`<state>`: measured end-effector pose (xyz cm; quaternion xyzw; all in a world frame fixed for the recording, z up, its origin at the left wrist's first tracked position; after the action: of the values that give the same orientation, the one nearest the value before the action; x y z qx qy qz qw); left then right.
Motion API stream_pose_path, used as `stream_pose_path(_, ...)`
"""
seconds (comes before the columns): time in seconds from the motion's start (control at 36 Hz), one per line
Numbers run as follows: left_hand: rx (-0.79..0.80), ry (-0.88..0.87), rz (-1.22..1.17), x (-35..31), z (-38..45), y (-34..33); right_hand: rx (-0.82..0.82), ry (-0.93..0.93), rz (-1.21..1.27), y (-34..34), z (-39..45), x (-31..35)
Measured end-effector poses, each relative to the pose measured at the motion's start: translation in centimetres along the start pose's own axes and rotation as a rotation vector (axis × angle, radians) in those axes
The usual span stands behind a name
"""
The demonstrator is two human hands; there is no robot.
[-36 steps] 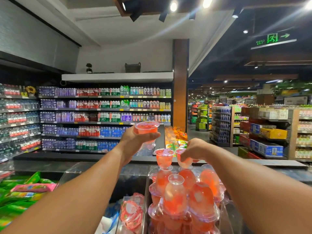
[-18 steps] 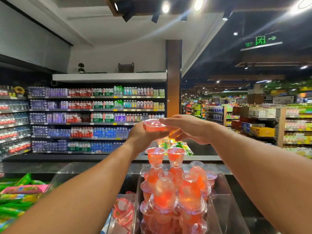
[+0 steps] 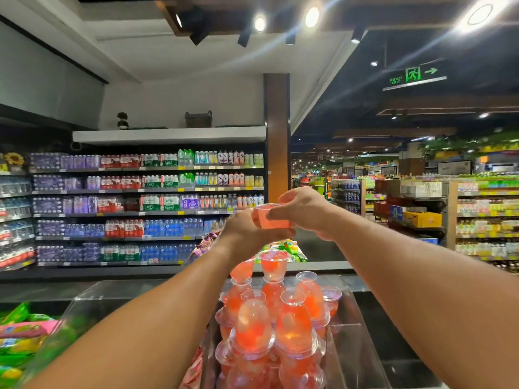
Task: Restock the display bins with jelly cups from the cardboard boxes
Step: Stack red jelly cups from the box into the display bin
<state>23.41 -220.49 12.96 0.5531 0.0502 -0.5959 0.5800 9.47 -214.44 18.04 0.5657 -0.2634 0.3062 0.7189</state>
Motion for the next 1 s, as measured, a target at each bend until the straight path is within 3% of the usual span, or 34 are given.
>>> stream_pose_path(0.14, -0.122, 0.124, 0.233, 1.3, -1.9, 2.8, -0.095, -0.149, -0.150, 1.7, 0.9, -4.1)
stream_pose_path(0.42, -0.302, 0.330, 0.301, 8.4, -5.6, 6.6, -0.087, -0.336, -0.135, -0.6, 1.6, -10.7)
stream_pose_path(0.64, -0.302, 0.355, 0.329, 9.6, -6.4, 6.5, 0.001, -0.385, -0.148, -2.0, 1.9, -11.6)
stream_pose_path(1.0, -0.293, 0.357, 0.287, 9.2, -7.3, 5.8, -0.008, -0.398, -0.182, -2.1, 1.6, -11.7)
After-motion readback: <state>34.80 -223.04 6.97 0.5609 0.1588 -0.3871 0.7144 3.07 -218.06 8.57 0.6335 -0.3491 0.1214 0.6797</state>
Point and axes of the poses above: each hand's wrist, its own z-axis towards the middle knuckle, its own y-axis out of the back of the hand, x = y × z, the point moved 2 cm from there along z, towards the middle knuckle, and after that the axes turned 14 degrees about x, right-handed, at the moved point
